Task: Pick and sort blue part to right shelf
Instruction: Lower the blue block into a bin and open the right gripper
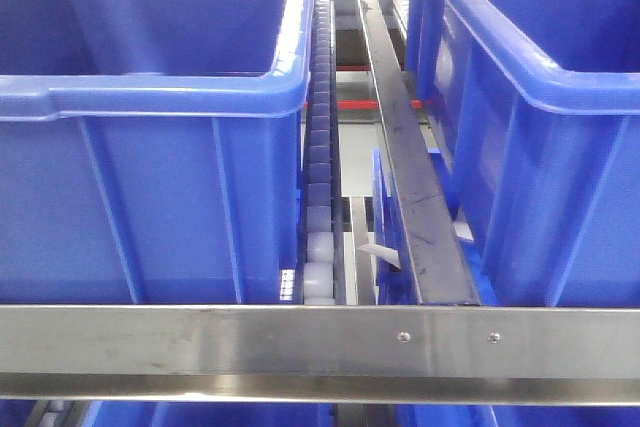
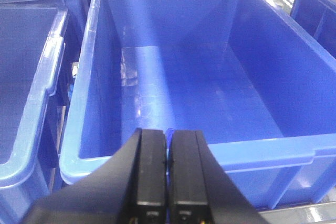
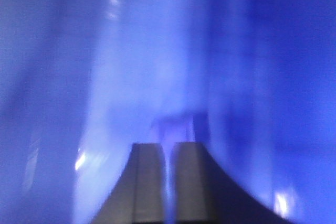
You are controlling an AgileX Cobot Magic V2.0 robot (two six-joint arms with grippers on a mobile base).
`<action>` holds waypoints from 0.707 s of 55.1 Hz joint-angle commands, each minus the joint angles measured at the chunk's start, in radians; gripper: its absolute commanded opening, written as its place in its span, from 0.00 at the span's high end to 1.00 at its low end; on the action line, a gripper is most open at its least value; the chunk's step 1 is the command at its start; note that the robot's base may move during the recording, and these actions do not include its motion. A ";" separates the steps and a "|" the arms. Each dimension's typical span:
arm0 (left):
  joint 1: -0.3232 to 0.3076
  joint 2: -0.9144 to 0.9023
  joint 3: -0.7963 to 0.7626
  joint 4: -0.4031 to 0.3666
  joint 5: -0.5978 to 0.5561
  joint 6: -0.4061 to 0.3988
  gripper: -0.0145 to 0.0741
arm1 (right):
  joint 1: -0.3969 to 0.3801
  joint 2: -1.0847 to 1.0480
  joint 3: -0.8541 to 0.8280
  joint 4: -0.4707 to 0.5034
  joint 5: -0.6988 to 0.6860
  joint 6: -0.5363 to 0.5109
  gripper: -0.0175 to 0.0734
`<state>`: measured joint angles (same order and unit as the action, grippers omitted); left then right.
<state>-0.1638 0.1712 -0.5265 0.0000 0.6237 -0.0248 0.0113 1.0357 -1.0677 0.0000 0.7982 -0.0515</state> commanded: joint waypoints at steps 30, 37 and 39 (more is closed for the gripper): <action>-0.008 0.012 -0.024 -0.010 -0.084 -0.012 0.70 | 0.000 -0.893 0.486 0.000 -0.101 -0.009 0.74; -0.008 0.012 -0.024 -0.010 -0.084 -0.012 0.70 | 0.000 -1.000 0.491 0.000 -0.111 -0.009 0.74; -0.008 0.012 -0.024 -0.010 -0.084 -0.012 0.70 | 0.000 -1.019 0.491 0.000 -0.122 -0.009 0.74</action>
<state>-0.1638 0.1712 -0.5265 0.0000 0.6237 -0.0264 0.0113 0.0486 -0.5541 0.0000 0.7832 -0.0515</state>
